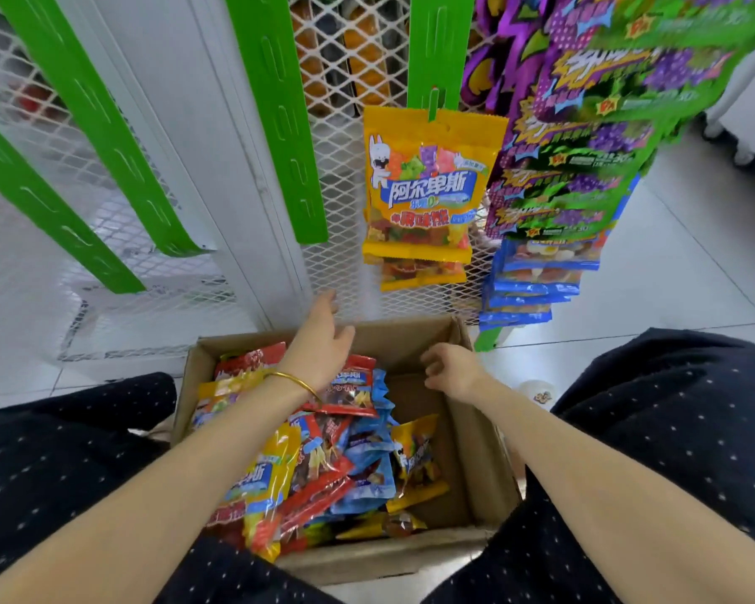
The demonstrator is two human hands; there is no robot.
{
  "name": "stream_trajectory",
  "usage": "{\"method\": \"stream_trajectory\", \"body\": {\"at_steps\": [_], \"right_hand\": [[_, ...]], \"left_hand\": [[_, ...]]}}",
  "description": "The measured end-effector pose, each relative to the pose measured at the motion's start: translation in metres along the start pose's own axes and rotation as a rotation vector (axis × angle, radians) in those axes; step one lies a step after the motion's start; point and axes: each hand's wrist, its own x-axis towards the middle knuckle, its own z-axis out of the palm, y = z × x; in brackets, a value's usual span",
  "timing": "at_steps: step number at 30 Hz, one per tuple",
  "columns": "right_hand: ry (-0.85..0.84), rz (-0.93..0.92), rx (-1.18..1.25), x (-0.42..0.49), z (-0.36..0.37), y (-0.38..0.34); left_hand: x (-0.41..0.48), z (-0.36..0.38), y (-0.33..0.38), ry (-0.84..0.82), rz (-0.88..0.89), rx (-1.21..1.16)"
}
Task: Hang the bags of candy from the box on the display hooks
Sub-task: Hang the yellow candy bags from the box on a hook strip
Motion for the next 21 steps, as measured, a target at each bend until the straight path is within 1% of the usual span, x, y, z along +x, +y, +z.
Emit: {"method": "stream_trajectory", "body": {"at_steps": [4, 7, 10, 13, 15, 16, 18, 19, 21], "right_hand": [[-0.208, -0.058, -0.27, 0.018, 0.041, 0.016], [-0.338, -0.113, -0.474, 0.032, 0.068, 0.026], [-0.36, -0.138, -0.648, 0.039, 0.085, 0.037], [-0.33, -0.14, -0.665, 0.043, 0.087, 0.046], [-0.38, -0.163, -0.645, 0.044, 0.078, 0.045], [-0.441, -0.175, -0.629, 0.043, 0.07, 0.041], [-0.565, -0.176, -0.589, 0.038, 0.048, 0.027], [-0.594, -0.194, -0.586, 0.033, 0.035, 0.017], [-0.586, -0.269, -0.587, 0.021, 0.006, -0.006]], "left_hand": [[0.0, -0.004, -0.028, -0.028, -0.069, 0.041], [0.003, -0.004, -0.034, -0.043, -0.082, 0.05], [0.003, -0.004, -0.038, -0.065, -0.062, 0.07], [0.002, -0.005, -0.041, -0.072, -0.068, 0.081], [0.001, -0.006, -0.041, -0.078, -0.06, 0.08], [0.001, -0.004, -0.041, -0.096, -0.054, 0.08], [-0.001, 0.0, -0.04, -0.17, -0.038, 0.08], [-0.003, 0.003, -0.039, -0.222, -0.021, 0.088], [-0.01, 0.01, -0.034, -0.345, 0.014, 0.107]]}}
